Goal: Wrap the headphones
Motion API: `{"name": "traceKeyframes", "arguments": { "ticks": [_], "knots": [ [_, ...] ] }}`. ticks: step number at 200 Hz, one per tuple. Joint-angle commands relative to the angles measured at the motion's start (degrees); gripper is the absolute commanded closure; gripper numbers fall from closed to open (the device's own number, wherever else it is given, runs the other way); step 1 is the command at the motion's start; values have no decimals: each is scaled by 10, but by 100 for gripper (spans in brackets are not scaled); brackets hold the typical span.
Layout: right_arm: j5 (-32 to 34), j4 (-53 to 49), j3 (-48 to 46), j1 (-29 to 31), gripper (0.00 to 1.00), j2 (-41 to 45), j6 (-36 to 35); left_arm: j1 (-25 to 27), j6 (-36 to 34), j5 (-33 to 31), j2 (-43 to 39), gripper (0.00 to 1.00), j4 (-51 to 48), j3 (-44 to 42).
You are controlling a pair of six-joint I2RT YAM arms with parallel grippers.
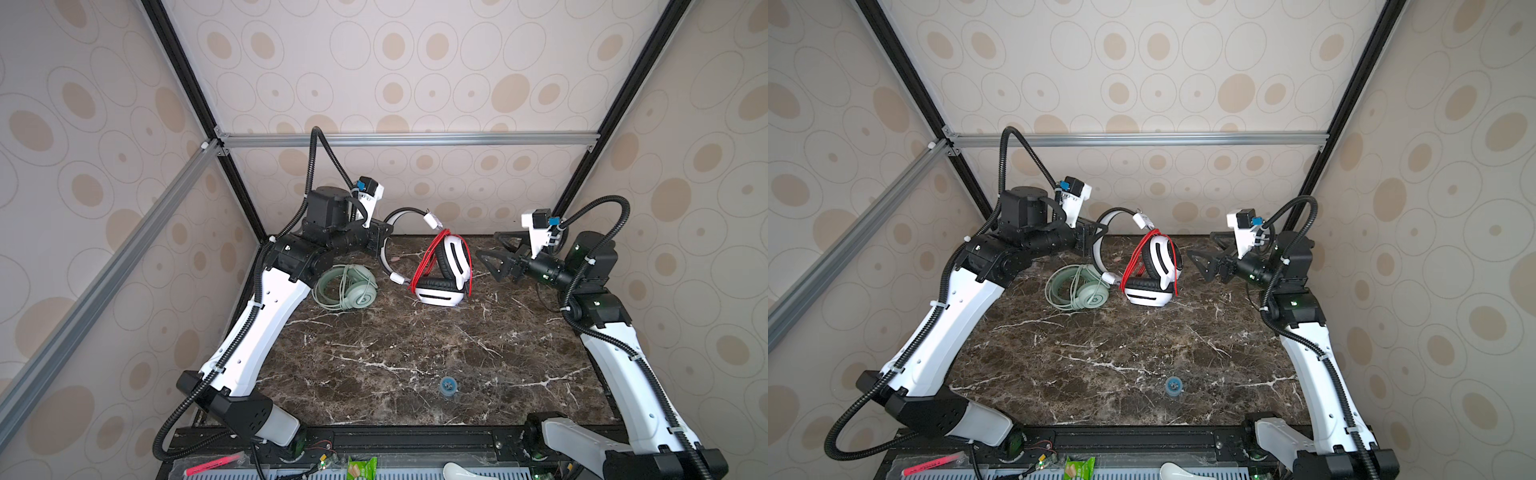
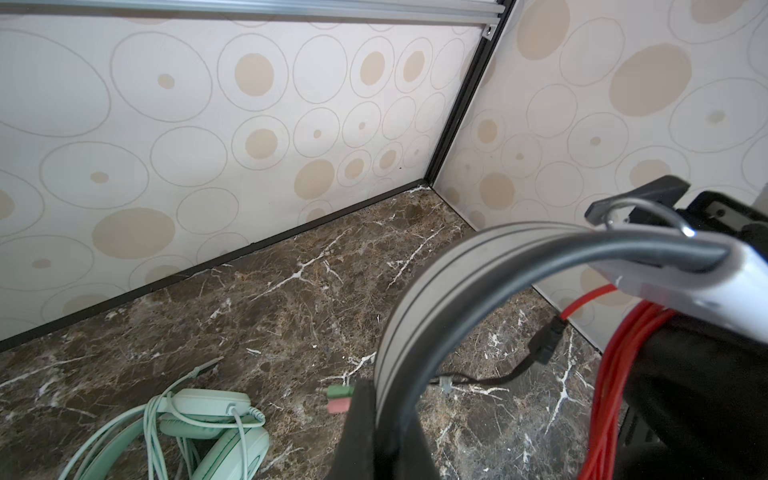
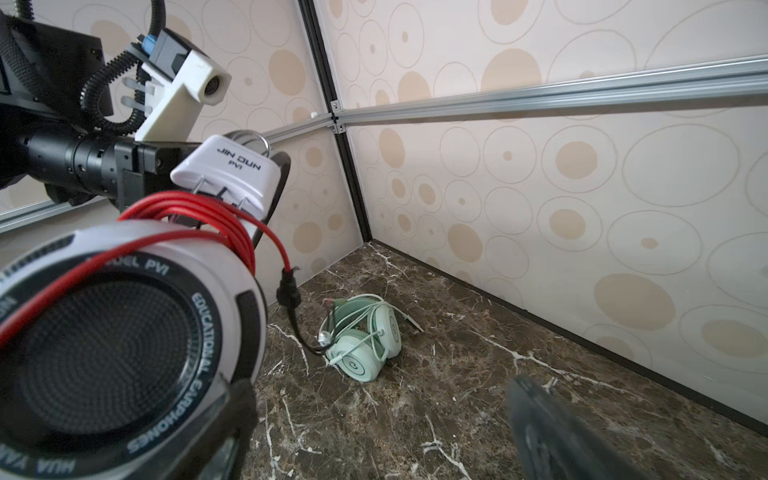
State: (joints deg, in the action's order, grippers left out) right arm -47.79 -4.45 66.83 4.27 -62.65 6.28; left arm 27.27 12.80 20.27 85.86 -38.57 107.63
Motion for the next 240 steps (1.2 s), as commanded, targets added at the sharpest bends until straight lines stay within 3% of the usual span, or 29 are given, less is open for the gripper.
{"name": "traceKeyframes", "arguments": {
  "ticks": [1,51,130,240],
  "knots": [
    [-23,30,-29,10,4,-2,-5,-10,47,41,-5,100,40,57],
    [-32,109,-95,17,4,-7,34,-20,95,86,15,100,56,101],
    [-39,156,-116,76,6,-36,42,-28,117,96,16,100,62,109],
    [55,230,-100,111,11,-73,65,-33,146,120,2,100,96,79]
  ]
}}
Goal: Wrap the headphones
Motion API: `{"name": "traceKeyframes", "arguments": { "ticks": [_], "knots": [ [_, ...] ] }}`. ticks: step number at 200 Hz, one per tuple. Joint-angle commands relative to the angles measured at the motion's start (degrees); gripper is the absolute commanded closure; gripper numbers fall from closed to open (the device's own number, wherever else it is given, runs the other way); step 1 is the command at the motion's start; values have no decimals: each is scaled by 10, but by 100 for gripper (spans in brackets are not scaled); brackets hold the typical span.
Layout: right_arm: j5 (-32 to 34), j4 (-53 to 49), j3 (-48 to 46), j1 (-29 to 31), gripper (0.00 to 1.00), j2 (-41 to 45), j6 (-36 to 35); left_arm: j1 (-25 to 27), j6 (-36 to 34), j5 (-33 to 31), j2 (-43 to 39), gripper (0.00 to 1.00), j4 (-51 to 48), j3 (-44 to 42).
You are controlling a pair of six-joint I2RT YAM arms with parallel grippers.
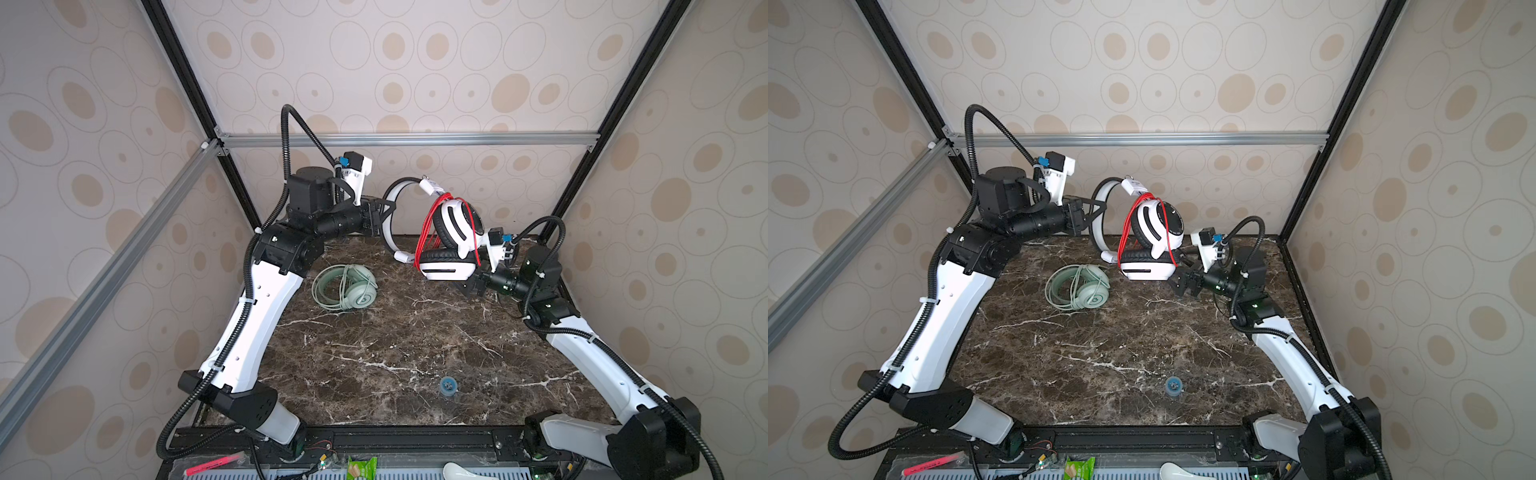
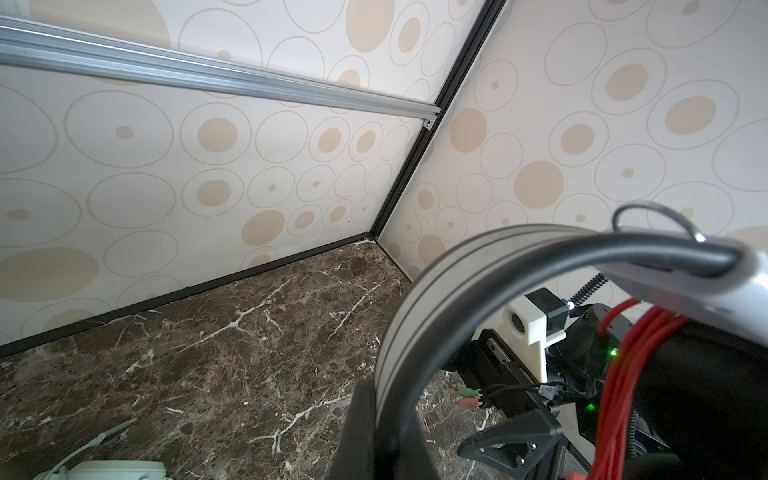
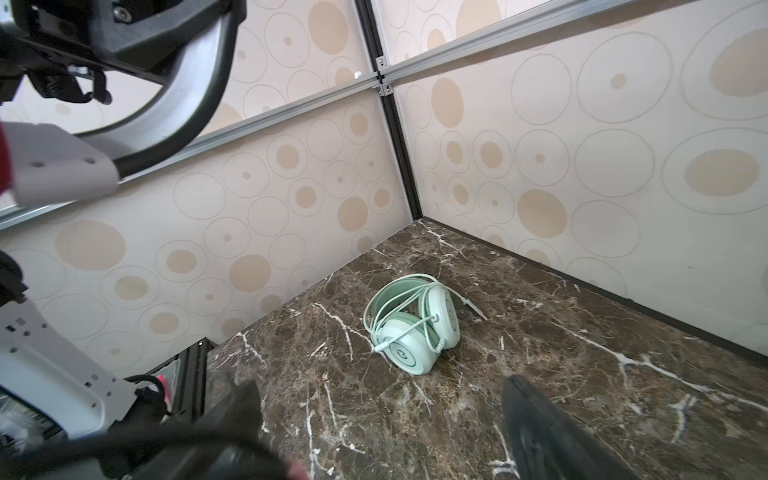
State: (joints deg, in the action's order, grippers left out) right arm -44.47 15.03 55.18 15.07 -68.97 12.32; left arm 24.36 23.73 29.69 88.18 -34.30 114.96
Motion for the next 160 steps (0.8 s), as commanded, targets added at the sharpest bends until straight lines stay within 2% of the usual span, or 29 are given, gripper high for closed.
{"name": "traceKeyframes", "arguments": {
  "ticks": [1,23,40,49,62,93,121,144,160],
  "knots": [
    [22,35,18,3,11,-11,5,-4,37,26,-21,100,53,5],
    [12,45,37,5,20,-27,4,-5,38,28,-21,100,54,5],
    [-3,57,55,7,33,-45,9,-5,40,28,-23,100,55,4],
    [-13,63,64,18,37,-56,11,-5,42,28,-24,100,57,2],
    [-26,63,77,32,36,-67,9,-6,43,28,-26,100,59,0],
    [-26,65,81,45,24,-72,4,-8,45,23,-32,100,61,-6],
    [-27,65,83,50,21,-76,7,-9,49,24,-36,100,66,-14],
    [-33,75,85,55,22,-80,15,-10,50,24,-35,100,69,-15],
    [-31,67,86,56,31,-83,14,-9,52,24,-34,100,70,-15]
  ]
}}
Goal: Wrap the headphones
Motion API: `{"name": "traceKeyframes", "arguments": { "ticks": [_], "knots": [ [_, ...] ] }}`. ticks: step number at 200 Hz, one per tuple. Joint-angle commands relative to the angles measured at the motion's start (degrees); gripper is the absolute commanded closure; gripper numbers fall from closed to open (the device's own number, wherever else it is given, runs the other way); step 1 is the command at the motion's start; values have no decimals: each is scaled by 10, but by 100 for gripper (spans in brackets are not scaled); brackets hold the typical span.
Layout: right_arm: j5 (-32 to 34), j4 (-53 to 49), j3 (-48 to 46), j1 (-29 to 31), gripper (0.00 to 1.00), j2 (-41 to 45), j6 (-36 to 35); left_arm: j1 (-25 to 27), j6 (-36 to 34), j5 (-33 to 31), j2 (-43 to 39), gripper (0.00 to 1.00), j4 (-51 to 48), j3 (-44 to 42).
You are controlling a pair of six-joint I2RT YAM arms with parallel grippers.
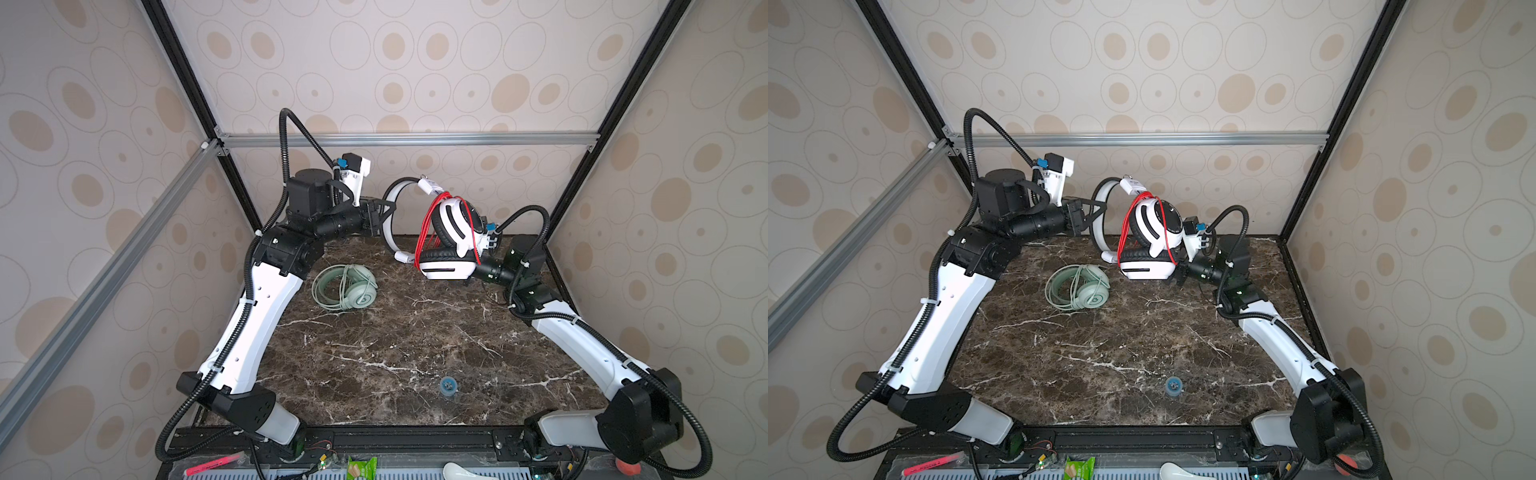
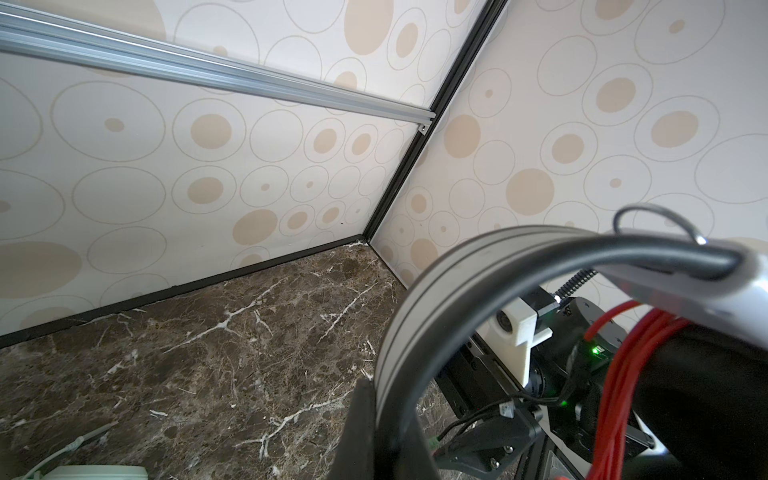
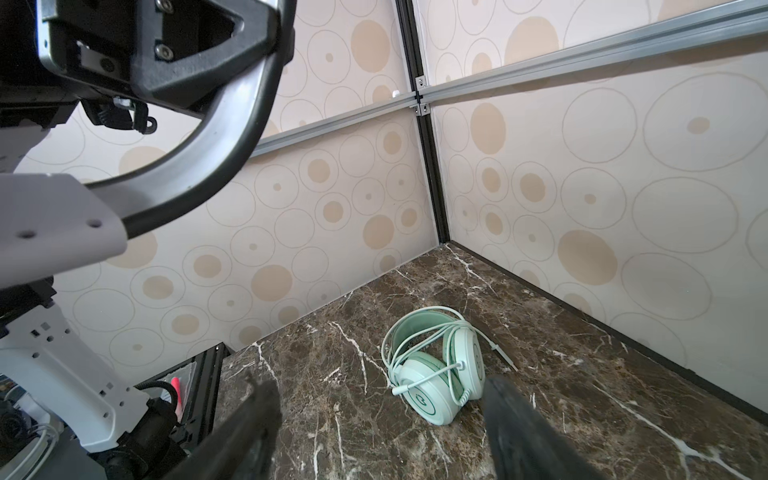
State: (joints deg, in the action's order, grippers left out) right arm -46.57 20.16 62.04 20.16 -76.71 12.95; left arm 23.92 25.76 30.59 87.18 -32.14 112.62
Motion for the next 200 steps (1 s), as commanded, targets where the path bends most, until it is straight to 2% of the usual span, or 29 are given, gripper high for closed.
{"name": "traceKeyframes", "arguments": {
  "ticks": [1,27,45,93,118,133,147,175,200],
  "knots": [
    [-9,15,17,6,32,-5,7,-5,32,15,-24,100,48,9],
    [-9,7,13,5,60,-4,2,-7,38,12,-24,100,56,6],
    [-7,0,10,6,77,-2,-1,-9,44,12,-25,100,63,2],
    [16,-20,17,13,100,-6,-13,-15,68,10,-31,100,96,-27],
    [44,-35,13,21,100,-3,-20,-20,98,-1,-40,100,133,-52],
    [78,-58,10,31,100,3,-32,-20,123,-33,-50,100,154,-71],
    [121,-90,5,44,100,12,-49,-20,150,-96,-56,100,159,-86],
    [190,-117,-14,66,100,33,-59,-20,233,-181,-64,100,167,-120],
    [238,-134,-29,94,100,52,-71,-18,312,-242,-87,100,208,-185]
  ]
}}
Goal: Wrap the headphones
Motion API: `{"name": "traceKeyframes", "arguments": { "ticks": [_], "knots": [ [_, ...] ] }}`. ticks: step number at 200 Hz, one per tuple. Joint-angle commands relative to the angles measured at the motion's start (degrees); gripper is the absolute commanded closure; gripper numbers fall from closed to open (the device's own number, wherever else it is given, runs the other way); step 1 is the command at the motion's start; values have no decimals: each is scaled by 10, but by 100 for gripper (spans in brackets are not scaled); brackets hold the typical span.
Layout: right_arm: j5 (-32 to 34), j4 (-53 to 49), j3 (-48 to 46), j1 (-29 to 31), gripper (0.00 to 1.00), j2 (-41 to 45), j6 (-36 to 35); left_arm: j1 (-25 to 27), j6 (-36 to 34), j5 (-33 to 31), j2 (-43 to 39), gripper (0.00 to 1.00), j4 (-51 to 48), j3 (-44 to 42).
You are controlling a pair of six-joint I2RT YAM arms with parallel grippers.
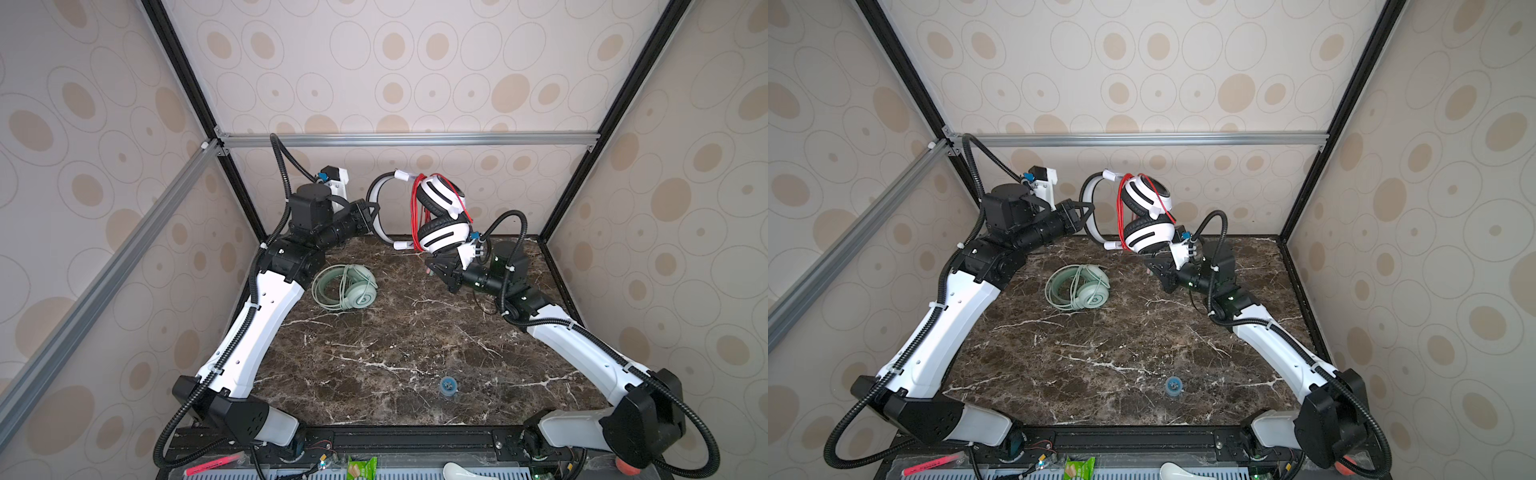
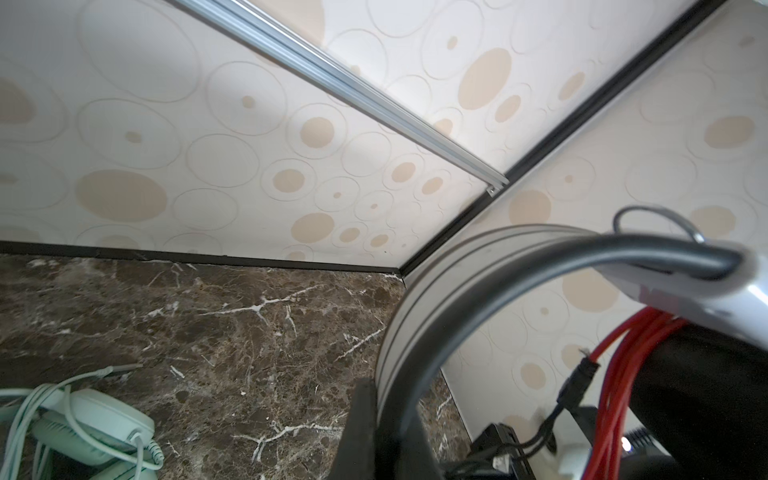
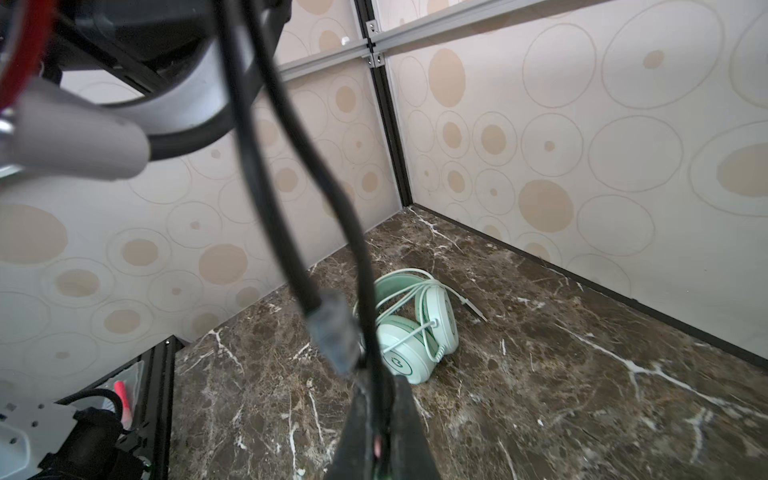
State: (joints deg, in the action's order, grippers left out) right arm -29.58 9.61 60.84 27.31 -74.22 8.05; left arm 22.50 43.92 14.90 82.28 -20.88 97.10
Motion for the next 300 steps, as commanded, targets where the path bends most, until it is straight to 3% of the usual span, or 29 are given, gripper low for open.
{"name": "traceKeyframes", "arguments": {
  "ticks": [1,38,83,134,176,223,261,300],
  "knots": [
    [70,-29,-18,24,100,29,-22,-3,132,-88,-39,100,97,-32],
    [110,-53,-38,51,100,53,-29,8,179,-154,-45,100,108,-71],
    [171,-102,-43,92,100,78,-60,24,168,-226,-13,100,67,-30],
    [228,-197,4,148,100,76,-117,37,150,-254,10,100,66,-32],
    [265,-290,88,197,100,48,-167,58,80,-301,28,100,34,-13],
    [280,-458,265,201,100,-33,-154,97,-38,-357,62,100,-50,24],
    [290,-522,350,200,100,-77,-143,115,-83,-353,49,100,-82,-22],
    [308,-560,386,200,100,-101,-144,117,-133,-301,44,100,-115,-64]
  ]
}}
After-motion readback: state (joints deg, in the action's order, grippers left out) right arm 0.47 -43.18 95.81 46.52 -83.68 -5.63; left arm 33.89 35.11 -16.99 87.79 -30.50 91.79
